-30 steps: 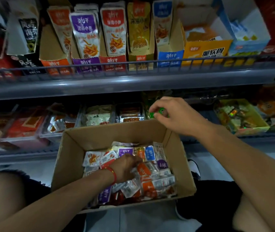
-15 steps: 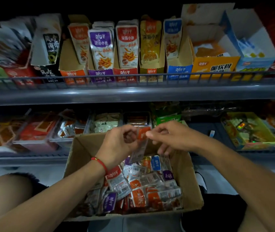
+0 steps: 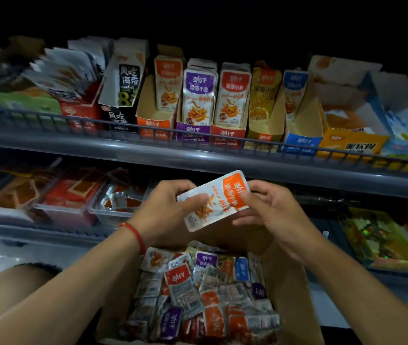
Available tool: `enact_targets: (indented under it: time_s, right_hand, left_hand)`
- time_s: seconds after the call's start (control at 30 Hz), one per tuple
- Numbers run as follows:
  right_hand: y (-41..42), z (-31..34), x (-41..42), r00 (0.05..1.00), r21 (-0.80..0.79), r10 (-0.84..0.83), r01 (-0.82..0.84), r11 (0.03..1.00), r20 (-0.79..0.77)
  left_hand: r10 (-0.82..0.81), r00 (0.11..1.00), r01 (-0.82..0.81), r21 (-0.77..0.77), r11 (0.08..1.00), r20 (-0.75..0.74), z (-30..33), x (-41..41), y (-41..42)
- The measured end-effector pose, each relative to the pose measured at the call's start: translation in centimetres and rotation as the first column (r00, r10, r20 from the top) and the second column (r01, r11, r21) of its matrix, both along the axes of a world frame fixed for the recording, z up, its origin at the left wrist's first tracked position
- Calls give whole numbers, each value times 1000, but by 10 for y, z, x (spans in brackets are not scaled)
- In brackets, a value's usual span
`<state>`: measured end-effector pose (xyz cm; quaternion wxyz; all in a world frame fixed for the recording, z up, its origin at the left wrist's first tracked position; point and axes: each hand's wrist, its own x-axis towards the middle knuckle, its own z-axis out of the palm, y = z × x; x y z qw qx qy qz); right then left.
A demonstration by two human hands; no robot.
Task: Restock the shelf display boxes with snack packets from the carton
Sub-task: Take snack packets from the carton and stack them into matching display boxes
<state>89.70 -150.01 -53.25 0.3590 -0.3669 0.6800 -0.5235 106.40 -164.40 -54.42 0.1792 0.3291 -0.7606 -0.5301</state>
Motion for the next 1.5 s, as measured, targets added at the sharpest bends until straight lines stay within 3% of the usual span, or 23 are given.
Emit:
enact_targets:
  time_s: [0.13,0.23,0.27,0.33,0.4,0.47,0.57,0.77,1.03,1.27,1.5]
  right_hand:
    - [-19,14,2,969,-45,-65,56,997,-237]
    - [-44,39,-5,914,-129,-130,86,988,-384]
    - [-54,50,-9,879,-175,-161,90,980,-449]
    - [-76,75,-18,775,-298,-248,81,951,-581]
    - [-100,103,-22,658,-380,-317,50,924,-683]
    - [-126,131,-20,560,-429,-363,16,903,-744]
    - [-168,163,-16,417,-423,-379,-14,906,-826]
    - [-246,173,-14,158,-237,-234,-3,971,-959]
    - [-297,151,-6,73,87,77,141,986,-994]
    - [-310,146,-9,41,160,155,201,966,-987]
    - [-326,151,-13,-104,87,113,226,970,-988]
  left_hand:
    - [-19,998,14,-72,997,-64,10,11,-19]
    - [104,961,-165,-231,959,-256,17,13,-41]
    - [153,934,-259,-317,913,-322,19,13,-51]
    - [206,903,-398,-553,732,-377,22,13,-71]
    - [213,928,-372,-751,545,-306,22,11,-85]
    - [192,968,-238,-843,482,-164,19,6,-91]
    - [221,975,-103,-874,474,5,17,-1,-90]
    - [246,969,-101,-881,463,17,17,-4,-88]
    - [238,970,-93,-840,534,44,23,-8,-88]
    - [236,971,-94,-829,551,47,25,-10,-86]
    - [229,973,-96,-817,569,45,26,-8,-87]
